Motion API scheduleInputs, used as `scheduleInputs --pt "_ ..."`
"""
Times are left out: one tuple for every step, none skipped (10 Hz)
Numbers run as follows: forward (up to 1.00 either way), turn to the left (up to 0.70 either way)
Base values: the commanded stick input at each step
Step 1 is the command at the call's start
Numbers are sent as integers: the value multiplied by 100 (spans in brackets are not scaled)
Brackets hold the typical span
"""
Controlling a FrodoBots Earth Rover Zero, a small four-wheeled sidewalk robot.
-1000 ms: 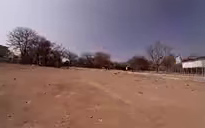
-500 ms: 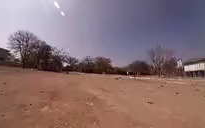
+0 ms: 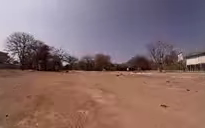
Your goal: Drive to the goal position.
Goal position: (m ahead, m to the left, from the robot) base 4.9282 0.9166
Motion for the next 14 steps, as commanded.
scheduleInputs --pt "100 0" --pt "100 0" --pt "100 0" --pt "100 0" --pt "100 0" --pt "100 0" --pt "100 0" --pt "100 0" --pt "100 0" --pt "100 0" --pt "100 0" --pt "100 0" --pt "100 0" --pt "100 0"
